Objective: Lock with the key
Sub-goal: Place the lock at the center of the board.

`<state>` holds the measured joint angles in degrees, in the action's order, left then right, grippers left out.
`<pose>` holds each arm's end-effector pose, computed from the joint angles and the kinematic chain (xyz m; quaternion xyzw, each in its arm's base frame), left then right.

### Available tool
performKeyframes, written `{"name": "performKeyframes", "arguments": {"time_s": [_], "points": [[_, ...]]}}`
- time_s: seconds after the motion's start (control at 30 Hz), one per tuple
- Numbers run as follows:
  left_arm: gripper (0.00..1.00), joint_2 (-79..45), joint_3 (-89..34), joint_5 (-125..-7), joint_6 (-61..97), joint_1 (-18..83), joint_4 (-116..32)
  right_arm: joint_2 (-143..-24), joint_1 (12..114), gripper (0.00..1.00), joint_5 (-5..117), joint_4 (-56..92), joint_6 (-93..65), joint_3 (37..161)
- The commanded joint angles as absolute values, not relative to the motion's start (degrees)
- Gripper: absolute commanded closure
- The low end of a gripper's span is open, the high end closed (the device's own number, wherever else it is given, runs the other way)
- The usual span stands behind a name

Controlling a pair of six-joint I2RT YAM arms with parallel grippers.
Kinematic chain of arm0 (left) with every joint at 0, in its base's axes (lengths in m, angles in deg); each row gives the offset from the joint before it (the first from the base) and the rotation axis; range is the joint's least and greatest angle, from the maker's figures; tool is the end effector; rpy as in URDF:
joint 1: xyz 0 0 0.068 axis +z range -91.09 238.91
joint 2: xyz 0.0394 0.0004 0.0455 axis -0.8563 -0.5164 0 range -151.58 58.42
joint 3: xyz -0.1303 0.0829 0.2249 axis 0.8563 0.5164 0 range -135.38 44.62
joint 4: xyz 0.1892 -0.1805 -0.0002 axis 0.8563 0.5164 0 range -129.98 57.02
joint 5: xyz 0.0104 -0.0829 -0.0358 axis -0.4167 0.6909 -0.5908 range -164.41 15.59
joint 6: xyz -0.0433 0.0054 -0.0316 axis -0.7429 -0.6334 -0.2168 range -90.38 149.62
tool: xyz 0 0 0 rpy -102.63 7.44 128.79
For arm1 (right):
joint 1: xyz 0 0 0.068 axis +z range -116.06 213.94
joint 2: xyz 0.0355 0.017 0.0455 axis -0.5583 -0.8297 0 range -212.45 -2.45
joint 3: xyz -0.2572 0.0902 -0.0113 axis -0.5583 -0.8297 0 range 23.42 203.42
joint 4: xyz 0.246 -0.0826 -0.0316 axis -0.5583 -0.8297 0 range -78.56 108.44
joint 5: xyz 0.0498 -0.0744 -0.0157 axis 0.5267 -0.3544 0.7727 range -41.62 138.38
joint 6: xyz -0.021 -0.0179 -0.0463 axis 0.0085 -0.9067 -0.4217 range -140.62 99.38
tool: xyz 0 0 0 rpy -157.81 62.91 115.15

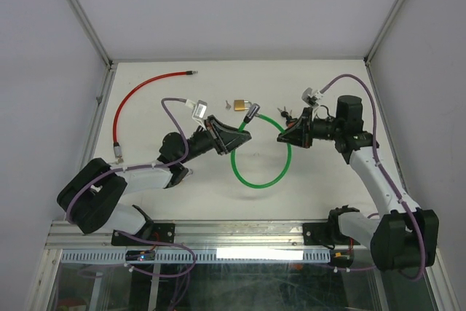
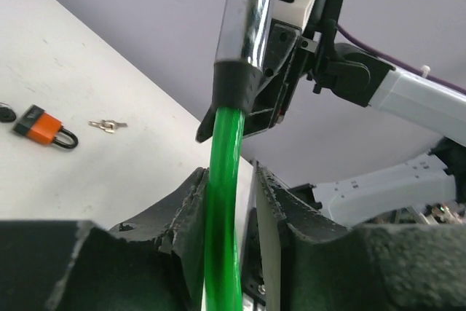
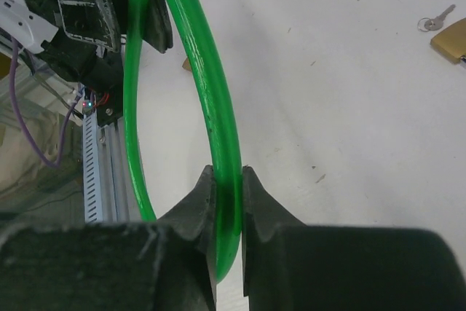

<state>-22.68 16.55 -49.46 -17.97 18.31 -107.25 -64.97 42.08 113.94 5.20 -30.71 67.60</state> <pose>0.2009 -0.1919 0.2408 0.1336 0.6089 -0.6315 0.4611 0.2182 0.0640 0.2812 -0.3772 0.6827 0.4656 0.4183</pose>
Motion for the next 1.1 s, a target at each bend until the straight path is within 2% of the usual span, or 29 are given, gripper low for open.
{"name": "performKeyframes", "arguments": {"time_s": [0.0, 0.17, 0.4, 0.6, 0.8, 1.07], "points": [[0.64, -19.3, 19.6, -57.7, -16.2, 17.9, -114.1, -63.2, 37.9, 1.00, 119.6, 11.6, -24.0, 69.0], [0.49, -16.1, 23.1, -61.3, -13.9, 18.6, -113.2, -62.2, 33.6, 1.00, 120.6, 11.3, -23.0, 69.7], [0.21, -10.6, 26.5, -64.1, -8.7, 19.3, -106.3, -65.9, 24.5, 1.00, 114.7, -3.0, -31.8, 76.0], [0.12, -4.0, 29.8, -67.8, -3.4, 19.7, -99.9, -72.2, 17.8, 1.00, 98.8, -13.2, -43.0, 80.9], [0.10, 0.3, 30.7, -68.8, -0.3, 19.8, -93.3, -80.1, 10.0, 1.00, 96.0, -20.6, -48.7, 84.8], [0.10, 0.1, 31.3, -66.9, 0.1, 19.8, -92.4, -87.1, 4.0, 0.99, 88.4, -18.6, -48.2, 85.1]]}}
